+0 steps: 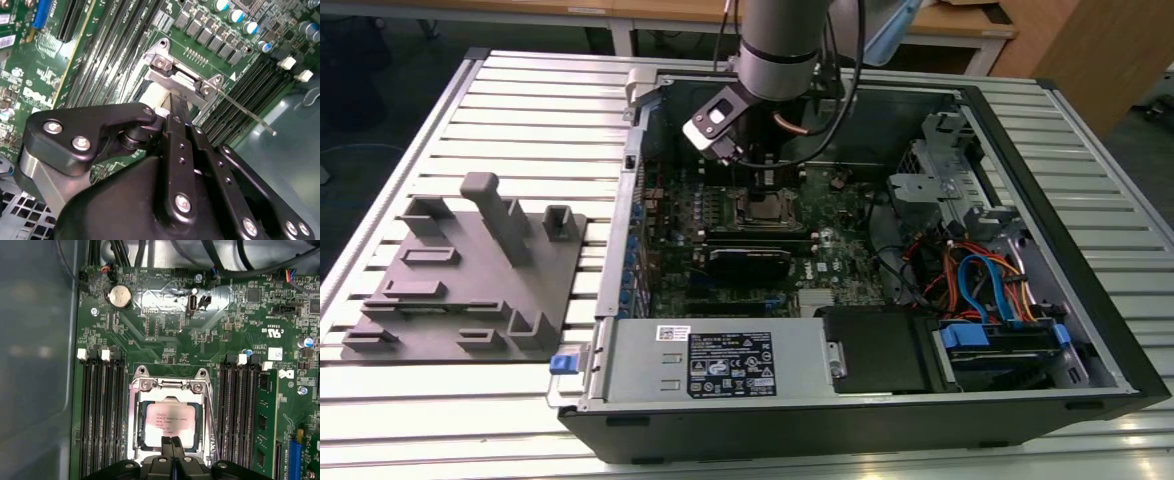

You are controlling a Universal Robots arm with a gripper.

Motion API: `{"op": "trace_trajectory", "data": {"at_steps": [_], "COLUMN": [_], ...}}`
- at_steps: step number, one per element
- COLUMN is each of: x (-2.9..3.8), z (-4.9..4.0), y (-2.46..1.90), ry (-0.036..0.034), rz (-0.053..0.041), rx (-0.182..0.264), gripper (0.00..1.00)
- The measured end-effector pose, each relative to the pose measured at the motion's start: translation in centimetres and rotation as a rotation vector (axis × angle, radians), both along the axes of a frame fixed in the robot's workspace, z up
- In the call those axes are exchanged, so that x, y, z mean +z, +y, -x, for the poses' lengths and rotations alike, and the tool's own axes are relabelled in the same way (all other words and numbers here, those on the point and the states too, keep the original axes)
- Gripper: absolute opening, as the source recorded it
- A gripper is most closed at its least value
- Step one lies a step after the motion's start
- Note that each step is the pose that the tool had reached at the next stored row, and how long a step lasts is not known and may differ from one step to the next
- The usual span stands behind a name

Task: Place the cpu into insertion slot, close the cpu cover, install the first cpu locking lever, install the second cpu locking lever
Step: 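Close the cpu cover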

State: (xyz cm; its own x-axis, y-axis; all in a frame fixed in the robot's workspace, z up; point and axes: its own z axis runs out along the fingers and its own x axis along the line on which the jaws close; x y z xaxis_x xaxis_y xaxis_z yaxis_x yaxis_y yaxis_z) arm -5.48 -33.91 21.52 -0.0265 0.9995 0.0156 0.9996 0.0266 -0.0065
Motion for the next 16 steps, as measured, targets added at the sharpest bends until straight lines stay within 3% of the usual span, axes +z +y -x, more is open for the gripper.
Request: {"op": "trace_trajectory", "data": {"at_steps": [10, 16], "x": [-0.88, -1.61], "z": [0.92, 1.04], "y": [0.00, 0.00], "ry": [0.0001, 0.0004], "rz": [0.0001, 0.0005], "rx": [0.000, 0.000], "gripper": [0.10, 0.10]}}
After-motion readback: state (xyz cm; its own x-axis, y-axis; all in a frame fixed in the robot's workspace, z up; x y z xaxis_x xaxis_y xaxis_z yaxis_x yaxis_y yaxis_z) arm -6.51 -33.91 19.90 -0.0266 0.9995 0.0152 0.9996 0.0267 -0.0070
